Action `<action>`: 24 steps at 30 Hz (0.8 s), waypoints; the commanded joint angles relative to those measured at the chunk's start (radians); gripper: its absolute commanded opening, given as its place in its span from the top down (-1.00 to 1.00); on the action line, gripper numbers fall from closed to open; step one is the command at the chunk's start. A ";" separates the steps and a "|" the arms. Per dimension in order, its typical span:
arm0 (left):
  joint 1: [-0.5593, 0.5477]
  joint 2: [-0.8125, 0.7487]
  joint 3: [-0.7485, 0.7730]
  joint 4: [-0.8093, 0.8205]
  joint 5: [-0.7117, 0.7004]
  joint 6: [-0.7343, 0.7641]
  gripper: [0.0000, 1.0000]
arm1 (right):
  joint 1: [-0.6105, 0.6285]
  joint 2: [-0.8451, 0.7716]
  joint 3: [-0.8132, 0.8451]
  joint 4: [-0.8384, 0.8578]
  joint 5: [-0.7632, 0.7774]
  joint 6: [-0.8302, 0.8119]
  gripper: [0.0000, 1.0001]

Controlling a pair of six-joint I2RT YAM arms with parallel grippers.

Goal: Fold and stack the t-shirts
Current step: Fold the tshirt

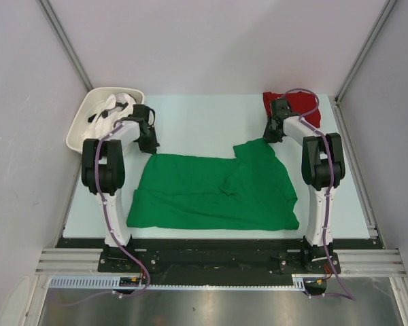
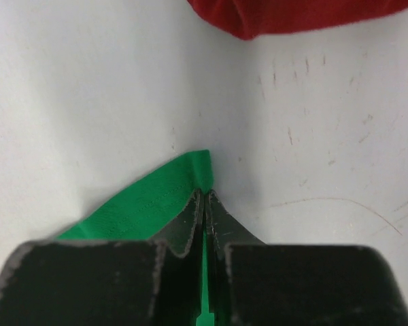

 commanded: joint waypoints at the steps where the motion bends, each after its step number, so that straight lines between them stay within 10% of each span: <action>1: 0.008 -0.088 -0.058 0.001 0.014 -0.007 1.00 | 0.006 -0.123 -0.063 0.023 0.052 -0.007 1.00; 24: 0.042 -0.474 -0.366 0.118 0.057 -0.037 1.00 | 0.019 -0.697 -0.403 -0.038 0.124 -0.033 1.00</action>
